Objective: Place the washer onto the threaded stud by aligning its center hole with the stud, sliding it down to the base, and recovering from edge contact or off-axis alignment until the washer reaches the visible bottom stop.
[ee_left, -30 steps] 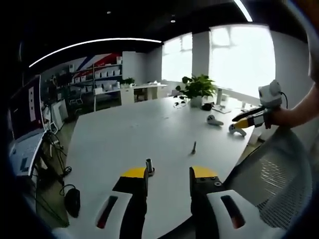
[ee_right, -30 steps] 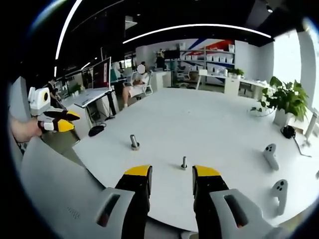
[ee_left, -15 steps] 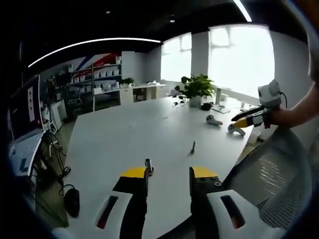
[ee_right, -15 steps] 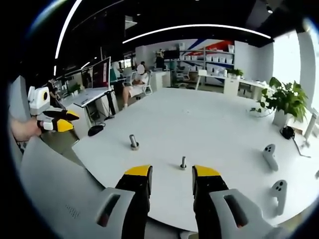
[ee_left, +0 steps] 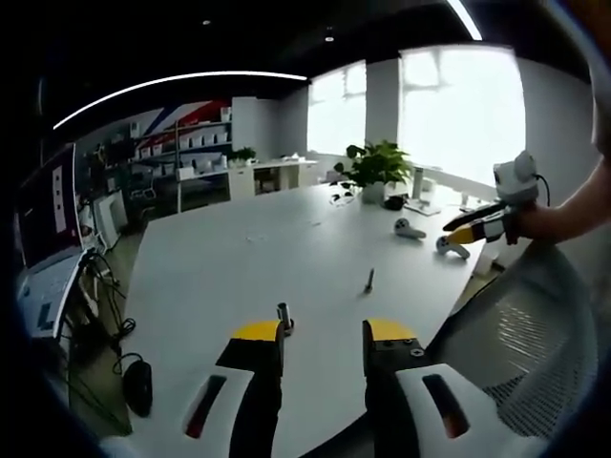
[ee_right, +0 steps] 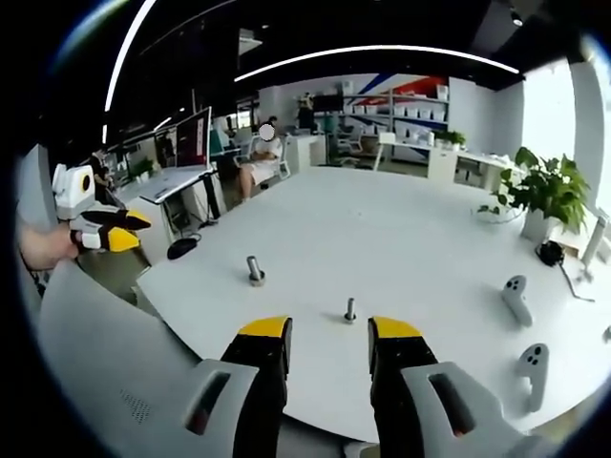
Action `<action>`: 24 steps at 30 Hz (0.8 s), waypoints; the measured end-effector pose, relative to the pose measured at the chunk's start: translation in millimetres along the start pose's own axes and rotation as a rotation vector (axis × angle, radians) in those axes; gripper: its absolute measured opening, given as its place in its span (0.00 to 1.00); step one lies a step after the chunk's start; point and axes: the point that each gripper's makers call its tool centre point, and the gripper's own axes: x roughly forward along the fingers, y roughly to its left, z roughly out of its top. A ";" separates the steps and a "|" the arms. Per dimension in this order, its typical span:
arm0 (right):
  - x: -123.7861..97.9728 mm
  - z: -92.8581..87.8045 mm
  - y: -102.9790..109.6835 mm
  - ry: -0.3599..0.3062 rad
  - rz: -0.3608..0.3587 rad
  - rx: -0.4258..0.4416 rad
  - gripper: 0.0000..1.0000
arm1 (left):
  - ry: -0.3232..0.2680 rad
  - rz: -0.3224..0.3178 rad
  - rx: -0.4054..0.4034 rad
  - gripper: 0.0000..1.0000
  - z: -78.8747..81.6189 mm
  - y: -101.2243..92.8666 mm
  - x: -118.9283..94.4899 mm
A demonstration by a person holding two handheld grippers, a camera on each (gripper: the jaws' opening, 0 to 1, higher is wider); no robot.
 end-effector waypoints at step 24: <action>5.6 -8.2 -17.8 0.010 -0.010 0.003 0.33 | 0.023 0.002 0.019 0.31 -2.3 -1.4 2.2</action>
